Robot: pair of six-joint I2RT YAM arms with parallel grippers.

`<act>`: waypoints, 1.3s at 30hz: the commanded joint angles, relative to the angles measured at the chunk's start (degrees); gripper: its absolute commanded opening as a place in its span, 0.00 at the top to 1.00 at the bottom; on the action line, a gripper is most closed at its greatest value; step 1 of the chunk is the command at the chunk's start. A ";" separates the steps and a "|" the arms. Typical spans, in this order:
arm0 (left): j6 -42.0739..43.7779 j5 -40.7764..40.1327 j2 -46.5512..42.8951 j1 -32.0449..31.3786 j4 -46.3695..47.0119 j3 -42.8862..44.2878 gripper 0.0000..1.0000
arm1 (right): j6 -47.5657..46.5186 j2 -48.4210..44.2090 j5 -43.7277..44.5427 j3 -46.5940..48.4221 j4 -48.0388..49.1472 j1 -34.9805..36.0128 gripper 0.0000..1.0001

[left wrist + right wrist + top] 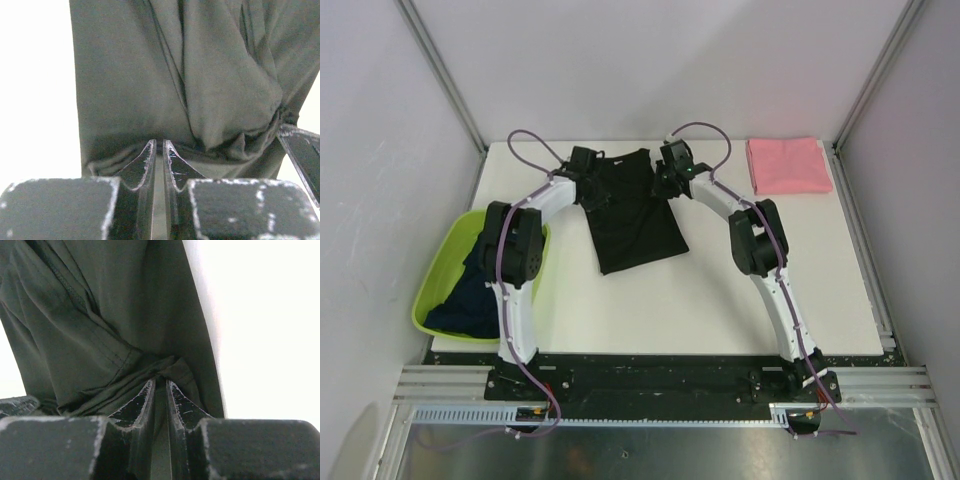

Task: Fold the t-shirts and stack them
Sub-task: Fold the folded rectangular tshirt in 1/3 of the way

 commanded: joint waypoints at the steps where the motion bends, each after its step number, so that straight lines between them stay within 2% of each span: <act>1: 3.02 -3.63 2.14 1.41 0.76 3.98 0.86 | -0.18 0.62 -0.17 3.08 -0.97 -0.49 0.81; 8: 4.29 -3.75 2.80 3.01 0.53 4.99 0.84 | -0.98 -2.42 0.50 2.69 -2.63 -1.19 0.68; 10: 4.97 -3.92 1.64 3.35 0.51 5.38 0.78 | -0.92 -3.80 0.50 2.45 -3.53 -1.54 0.63; 12: 5.42 -4.40 -0.10 3.74 0.51 5.26 0.68 | -0.79 -5.62 0.81 1.42 -4.37 -1.83 0.58; 16: 5.68 -5.89 -4.08 4.08 0.52 3.49 0.54 | -0.02 -11.08 1.05 -5.43 -3.68 -2.38 0.54; 20: 5.39 -6.58 -8.53 4.10 0.58 -0.41 0.49 | 0.73 -16.96 0.65 -14.70 -1.65 -2.87 0.51; 25: 4.53 -5.14 -13.36 3.93 0.56 -7.13 0.58 | 1.36 -23.23 -0.62 -26.22 0.02 -2.92 0.51; 29: 5.09 -2.10 -14.53 3.17 0.72 -9.81 0.72 | 1.79 -27.33 -1.22 -34.79 1.24 -2.92 0.51; 33: 5.06 -0.09 -12.81 2.11 0.69 -9.91 0.81 | 1.12 -29.31 -1.34 -39.30 1.19 -2.58 0.51; 39: 4.81 0.59 -8.72 1.77 0.77 -8.53 0.85 | 0.29 -30.39 -0.71 -42.58 0.81 -1.48 0.51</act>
